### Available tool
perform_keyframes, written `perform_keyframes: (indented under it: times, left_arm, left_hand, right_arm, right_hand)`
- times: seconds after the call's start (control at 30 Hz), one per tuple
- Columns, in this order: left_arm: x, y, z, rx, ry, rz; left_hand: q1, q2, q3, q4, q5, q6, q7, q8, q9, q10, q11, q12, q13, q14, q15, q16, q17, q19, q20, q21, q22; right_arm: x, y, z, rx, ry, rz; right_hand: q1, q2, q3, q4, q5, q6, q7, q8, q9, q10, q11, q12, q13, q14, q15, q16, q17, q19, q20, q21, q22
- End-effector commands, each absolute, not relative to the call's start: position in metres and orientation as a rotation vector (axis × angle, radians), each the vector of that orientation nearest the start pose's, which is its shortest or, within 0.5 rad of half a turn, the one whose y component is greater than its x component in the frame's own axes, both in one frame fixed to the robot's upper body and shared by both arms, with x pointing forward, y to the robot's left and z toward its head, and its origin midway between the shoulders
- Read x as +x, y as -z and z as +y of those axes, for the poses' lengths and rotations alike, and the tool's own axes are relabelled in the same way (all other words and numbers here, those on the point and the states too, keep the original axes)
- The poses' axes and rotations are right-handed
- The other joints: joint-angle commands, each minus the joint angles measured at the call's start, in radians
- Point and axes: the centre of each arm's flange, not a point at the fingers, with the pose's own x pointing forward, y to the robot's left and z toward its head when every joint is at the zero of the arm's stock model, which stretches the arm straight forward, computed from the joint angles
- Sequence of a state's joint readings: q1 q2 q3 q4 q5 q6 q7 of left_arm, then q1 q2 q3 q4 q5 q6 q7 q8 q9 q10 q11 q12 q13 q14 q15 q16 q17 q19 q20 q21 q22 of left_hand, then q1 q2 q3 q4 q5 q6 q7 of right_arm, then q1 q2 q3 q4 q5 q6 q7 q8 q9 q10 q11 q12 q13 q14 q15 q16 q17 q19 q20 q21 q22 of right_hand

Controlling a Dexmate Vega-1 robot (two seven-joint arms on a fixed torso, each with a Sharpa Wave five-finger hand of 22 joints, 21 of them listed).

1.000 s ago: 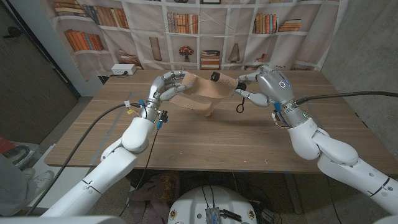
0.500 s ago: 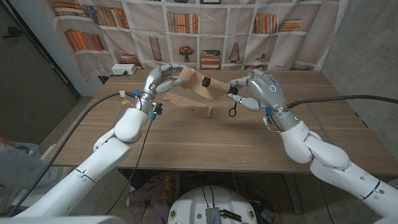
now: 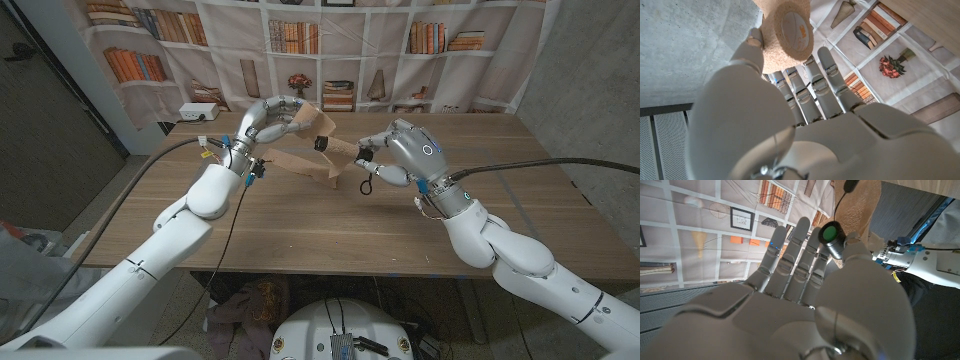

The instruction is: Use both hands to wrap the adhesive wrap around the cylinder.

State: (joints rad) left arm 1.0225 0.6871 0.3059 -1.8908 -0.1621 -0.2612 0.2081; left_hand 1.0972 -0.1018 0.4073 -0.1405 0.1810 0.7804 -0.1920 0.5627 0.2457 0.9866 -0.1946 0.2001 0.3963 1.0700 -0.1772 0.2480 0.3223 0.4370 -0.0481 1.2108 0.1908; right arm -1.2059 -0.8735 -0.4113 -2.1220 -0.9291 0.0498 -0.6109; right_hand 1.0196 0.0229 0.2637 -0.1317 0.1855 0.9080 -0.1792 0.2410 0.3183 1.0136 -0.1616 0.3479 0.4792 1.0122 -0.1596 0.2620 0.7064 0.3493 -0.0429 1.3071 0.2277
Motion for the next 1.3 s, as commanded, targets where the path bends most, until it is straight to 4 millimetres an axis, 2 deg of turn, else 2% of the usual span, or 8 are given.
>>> perform_keyframes:
  times: [0.03, 0.6, 1.3]
  left_arm:
    - [0.520, -0.070, 0.203, 0.453, 0.257, -1.031]
    - [0.523, -0.062, 0.171, 0.444, 0.356, -1.035]
    - [0.519, -0.049, 0.180, 0.439, 0.343, -1.007]
  left_hand:
    - [0.174, 0.188, 0.003, 0.004, 0.007, 0.096, 0.095, 0.005, 0.004, -0.002, -0.005, 0.005, 0.006, 0.001, -0.063, 0.004, 0.005, -0.005, -0.082, 0.006, 0.002]
    - [0.173, 0.189, 0.004, 0.005, 0.008, 0.091, 0.094, 0.006, 0.004, -0.004, -0.005, 0.005, 0.005, 0.000, -0.063, 0.004, 0.005, -0.008, -0.082, 0.007, 0.001]
    - [0.172, 0.190, 0.003, 0.005, 0.008, 0.091, 0.094, 0.008, 0.003, -0.003, -0.006, 0.005, 0.006, 0.000, -0.063, 0.003, 0.003, -0.010, -0.082, 0.011, 0.002]
  right_arm:
    - [0.450, 0.026, -0.157, -1.387, 0.175, -1.384]
    - [0.471, 0.025, -0.157, -1.508, 0.150, -1.251]
    - [0.503, 0.030, -0.159, -1.569, 0.138, -1.168]
  right_hand:
    - [0.116, 0.118, 0.003, 0.005, 0.009, 0.042, -0.027, 0.006, 0.004, 0.035, -0.028, 0.006, 0.007, 0.010, -0.080, 0.002, 0.005, 0.000, -0.160, 0.009, 0.000]
    - [0.115, 0.116, 0.002, 0.006, 0.009, 0.043, -0.027, 0.006, 0.006, 0.030, -0.029, 0.003, 0.009, 0.008, -0.080, 0.000, 0.005, -0.004, -0.157, 0.007, -0.003]
    - [0.114, 0.117, 0.001, 0.006, 0.009, 0.042, -0.028, 0.004, 0.005, 0.033, -0.029, 0.003, 0.011, 0.009, -0.081, -0.001, 0.007, -0.004, -0.159, 0.011, -0.004]
